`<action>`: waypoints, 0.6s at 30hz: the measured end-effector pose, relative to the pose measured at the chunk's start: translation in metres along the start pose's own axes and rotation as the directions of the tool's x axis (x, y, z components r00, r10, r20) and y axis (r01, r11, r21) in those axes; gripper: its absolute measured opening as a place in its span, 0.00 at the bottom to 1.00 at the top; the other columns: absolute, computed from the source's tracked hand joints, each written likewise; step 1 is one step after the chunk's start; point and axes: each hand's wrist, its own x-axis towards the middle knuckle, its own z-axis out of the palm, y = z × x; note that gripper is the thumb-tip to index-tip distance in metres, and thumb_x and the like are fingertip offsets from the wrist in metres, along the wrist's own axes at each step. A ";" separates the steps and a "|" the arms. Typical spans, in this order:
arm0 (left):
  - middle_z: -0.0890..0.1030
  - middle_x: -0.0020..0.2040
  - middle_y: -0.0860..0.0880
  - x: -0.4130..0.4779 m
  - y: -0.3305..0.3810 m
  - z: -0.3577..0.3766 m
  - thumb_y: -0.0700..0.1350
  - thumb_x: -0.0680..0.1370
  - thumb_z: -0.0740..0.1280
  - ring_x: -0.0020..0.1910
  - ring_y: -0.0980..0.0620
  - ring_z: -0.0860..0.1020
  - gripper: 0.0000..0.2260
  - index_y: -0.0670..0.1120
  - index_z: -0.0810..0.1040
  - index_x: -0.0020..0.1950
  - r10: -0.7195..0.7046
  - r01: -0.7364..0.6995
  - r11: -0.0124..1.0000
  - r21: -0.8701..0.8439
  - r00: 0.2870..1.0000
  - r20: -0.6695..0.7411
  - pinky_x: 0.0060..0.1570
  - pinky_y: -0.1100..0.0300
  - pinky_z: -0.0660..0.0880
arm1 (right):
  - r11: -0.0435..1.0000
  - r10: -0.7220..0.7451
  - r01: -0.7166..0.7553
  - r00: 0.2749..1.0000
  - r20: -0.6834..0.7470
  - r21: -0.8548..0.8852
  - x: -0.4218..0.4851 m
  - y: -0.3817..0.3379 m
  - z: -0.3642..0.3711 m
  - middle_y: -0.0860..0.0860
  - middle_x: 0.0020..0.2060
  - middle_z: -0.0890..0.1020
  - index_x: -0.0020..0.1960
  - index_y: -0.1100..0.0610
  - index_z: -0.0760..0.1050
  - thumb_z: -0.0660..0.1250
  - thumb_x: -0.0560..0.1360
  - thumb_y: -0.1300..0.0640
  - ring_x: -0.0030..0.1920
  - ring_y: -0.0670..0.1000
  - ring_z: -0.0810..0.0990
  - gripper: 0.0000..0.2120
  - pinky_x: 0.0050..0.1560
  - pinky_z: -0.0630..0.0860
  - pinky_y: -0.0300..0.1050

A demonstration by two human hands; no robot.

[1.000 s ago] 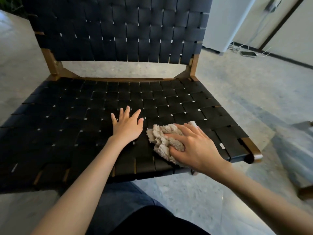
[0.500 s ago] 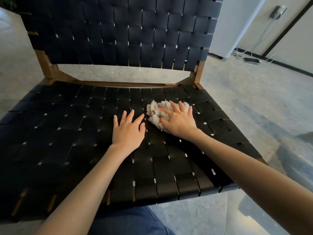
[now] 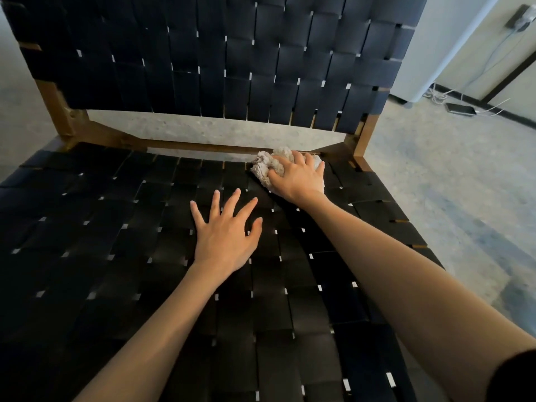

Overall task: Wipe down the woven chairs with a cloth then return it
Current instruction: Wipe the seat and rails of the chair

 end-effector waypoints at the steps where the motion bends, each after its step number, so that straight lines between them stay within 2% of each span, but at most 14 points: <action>1: 0.50 0.78 0.52 0.000 0.000 0.001 0.61 0.80 0.48 0.77 0.45 0.44 0.23 0.61 0.54 0.75 -0.001 0.001 1.000 -0.003 1.000 -0.014 0.69 0.35 0.38 | 1.000 0.015 -0.015 1.000 -0.005 -0.008 0.001 0.002 0.000 0.54 0.75 0.60 0.75 0.45 0.60 0.50 0.79 0.38 0.75 0.61 0.53 0.26 0.71 0.49 0.66; 7: 0.50 0.78 0.53 -0.001 0.000 0.000 0.61 0.80 0.48 0.77 0.46 0.44 0.23 0.62 0.53 0.75 -0.001 0.001 1.000 -0.013 1.000 -0.015 0.69 0.36 0.37 | 0.996 0.082 -0.082 0.997 0.006 -0.039 -0.003 0.028 -0.010 0.55 0.75 0.61 0.75 0.46 0.59 0.50 0.79 0.39 0.74 0.61 0.55 0.27 0.72 0.52 0.64; 10: 0.49 0.78 0.52 -0.005 0.001 -0.002 0.59 0.81 0.46 0.77 0.45 0.43 0.23 0.60 0.52 0.76 0.013 -0.013 1.000 0.001 1.000 0.005 0.70 0.37 0.38 | 0.994 0.107 -0.107 0.994 -0.015 -0.015 -0.014 0.050 -0.016 0.55 0.75 0.59 0.75 0.47 0.60 0.52 0.79 0.40 0.75 0.61 0.52 0.27 0.74 0.50 0.61; 15: 0.46 0.79 0.50 -0.011 0.005 -0.006 0.58 0.82 0.45 0.77 0.45 0.42 0.23 0.58 0.48 0.77 0.004 -0.005 1.000 0.010 0.998 0.056 0.71 0.40 0.37 | 0.999 0.051 -0.050 0.999 -0.013 0.018 -0.035 0.052 -0.018 0.56 0.75 0.60 0.75 0.50 0.63 0.54 0.79 0.41 0.76 0.61 0.52 0.26 0.76 0.46 0.58; 18: 0.44 0.78 0.49 -0.021 0.014 -0.007 0.58 0.82 0.45 0.76 0.44 0.40 0.24 0.56 0.47 0.77 0.001 0.000 1.000 -0.013 0.994 0.106 0.71 0.43 0.36 | 1.000 0.000 0.000 1.000 -0.009 0.021 -0.062 0.053 -0.023 0.55 0.75 0.62 0.74 0.49 0.64 0.54 0.79 0.41 0.75 0.60 0.54 0.26 0.76 0.47 0.56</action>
